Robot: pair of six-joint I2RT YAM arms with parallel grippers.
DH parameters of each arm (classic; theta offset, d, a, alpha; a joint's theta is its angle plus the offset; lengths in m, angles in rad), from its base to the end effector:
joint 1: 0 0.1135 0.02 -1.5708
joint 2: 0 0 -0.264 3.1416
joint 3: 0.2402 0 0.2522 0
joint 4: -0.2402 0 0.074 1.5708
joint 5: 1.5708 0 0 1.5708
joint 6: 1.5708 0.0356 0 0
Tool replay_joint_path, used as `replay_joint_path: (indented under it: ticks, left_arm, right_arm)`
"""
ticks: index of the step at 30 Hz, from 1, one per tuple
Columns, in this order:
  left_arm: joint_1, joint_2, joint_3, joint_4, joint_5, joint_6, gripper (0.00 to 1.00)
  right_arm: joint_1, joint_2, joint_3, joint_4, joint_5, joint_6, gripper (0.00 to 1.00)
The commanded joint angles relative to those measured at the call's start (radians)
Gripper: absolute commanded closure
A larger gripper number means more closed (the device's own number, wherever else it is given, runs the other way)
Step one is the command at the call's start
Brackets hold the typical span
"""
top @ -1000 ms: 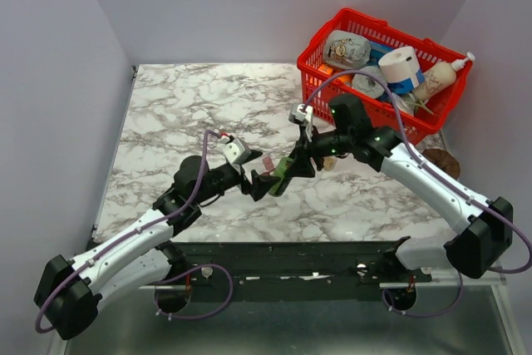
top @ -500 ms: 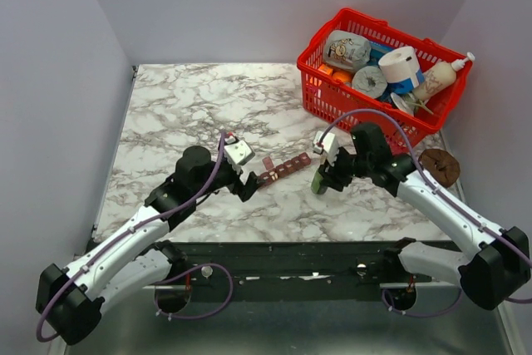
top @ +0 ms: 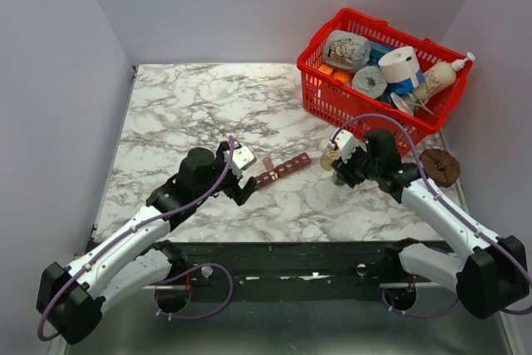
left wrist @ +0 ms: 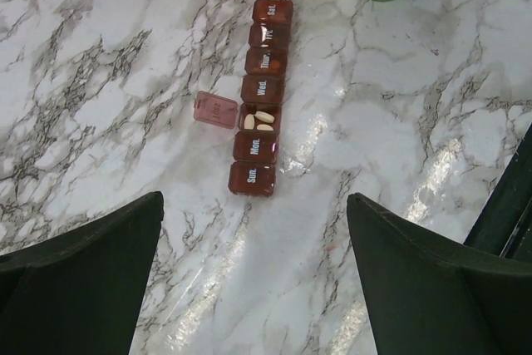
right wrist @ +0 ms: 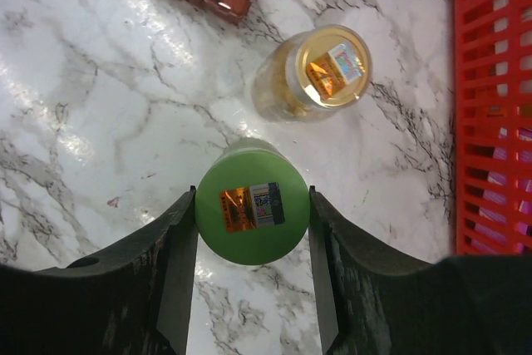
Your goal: Sort the pills into containers
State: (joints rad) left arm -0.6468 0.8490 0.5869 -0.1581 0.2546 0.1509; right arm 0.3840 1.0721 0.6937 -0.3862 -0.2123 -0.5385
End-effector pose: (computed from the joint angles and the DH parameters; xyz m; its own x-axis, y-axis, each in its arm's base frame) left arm 0.1516 -0.1257 0.2619 -0.2066 0.3383 -0.9181 0.8069 0.5895 0.0357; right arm 0.2031 0.0901 0.2353 -0.2909 -0.6582 -0.6943 -0.7646 0.5962 -0.2449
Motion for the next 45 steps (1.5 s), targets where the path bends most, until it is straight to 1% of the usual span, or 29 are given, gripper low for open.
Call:
replay_joint_path:
  ticks: [1,3,4,7,8,10,12,16,19,21,22,23,25,26,27,28,29,31,32,34,35,36,39,45]
  left_arm:
    - [0.004,-0.025,-0.024,0.008,-0.006,0.044,0.01]
    - [0.006,-0.024,-0.030,0.012,0.012,0.056,0.01]
    - [0.004,-0.022,-0.035,0.015,0.037,0.070,0.01]
    - [0.006,-0.010,-0.053,0.026,0.077,0.107,0.01]
    - [0.006,-0.004,-0.055,0.023,0.099,0.124,0.02]
    - [0.004,0.025,-0.055,0.020,0.117,0.144,0.04]
    - [0.004,0.056,-0.041,0.016,0.120,0.142,0.05]
    - [0.006,0.166,-0.012,0.012,0.135,0.154,0.07]
    - [0.004,0.241,0.007,0.025,0.156,0.177,0.07]
    - [0.004,0.278,0.020,0.037,0.176,0.209,0.09]
    - [0.006,0.316,0.025,0.045,0.172,0.225,0.10]
    - [0.004,0.337,0.033,0.052,0.170,0.230,0.10]
    - [0.004,0.396,0.057,0.057,0.158,0.248,0.12]
    - [0.004,0.418,0.062,0.069,0.152,0.249,0.13]
    - [0.003,0.435,0.086,0.054,0.138,0.253,0.15]
    - [0.003,0.468,0.096,0.052,0.132,0.256,0.16]
    - [0.001,0.481,0.105,0.055,0.106,0.265,0.16]
    - [-0.002,0.521,0.131,0.057,0.089,0.268,0.17]
    - [-0.005,0.535,0.143,0.043,0.074,0.275,0.18]
    - [-0.011,0.579,0.172,0.031,0.051,0.280,0.20]
    - [-0.020,0.594,0.183,0.016,0.040,0.283,0.20]
    - [-0.024,0.607,0.198,0.008,0.016,0.285,0.21]
    - [-0.051,0.653,0.212,-0.015,-0.032,0.295,0.22]
    - [-0.091,0.674,0.182,0.012,-0.104,0.291,0.23]
  right_arm:
    - [-0.046,-0.001,-0.031,0.056,-0.013,0.023,0.62]
    - [-0.051,-0.001,-0.034,0.050,-0.059,0.025,0.51]
    - [-0.051,-0.004,-0.030,0.038,-0.068,0.026,0.39]
    - [-0.053,-0.014,0.000,-0.014,-0.113,0.028,0.19]
    - [-0.053,-0.021,0.033,-0.032,-0.133,0.028,0.09]
    - [-0.053,-0.026,0.072,-0.090,-0.153,0.022,0.00]
    - [-0.053,-0.021,0.136,-0.134,-0.191,0.008,0.00]
    - [-0.053,0.020,0.243,-0.238,-0.268,-0.006,0.00]
    - [-0.051,0.060,0.302,-0.244,-0.367,0.014,0.00]
    - [-0.051,0.092,0.329,-0.238,-0.473,0.055,0.00]
    - [-0.051,0.145,0.364,-0.237,-0.514,0.072,0.00]
    - [-0.051,0.170,0.381,-0.229,-0.591,0.096,0.01]
    - [-0.050,0.235,0.436,-0.200,-0.663,0.181,0.05]
    - [-0.043,0.302,0.461,-0.188,-0.702,0.214,0.10]
    - [-0.039,0.336,0.484,-0.172,-0.707,0.286,0.16]
    - [-0.033,0.369,0.510,-0.165,-0.705,0.314,0.23]
    - [-0.024,0.449,0.576,-0.167,-0.713,0.337,0.37]
    - [-0.005,0.517,0.636,-0.180,-0.707,0.362,0.47]
    - [0.018,0.543,0.677,-0.177,-0.667,0.370,0.51]
    - [0.045,0.617,0.719,-0.174,-0.645,0.396,0.56]
    - [0.049,0.641,0.739,-0.174,-0.633,0.409,0.66]
    - [0.055,0.690,0.779,-0.175,-0.613,0.437,0.67]
    - [0.062,0.747,0.832,-0.191,-0.604,0.460,0.75]
    - [0.078,0.839,0.891,-0.189,-0.561,0.529,0.76]
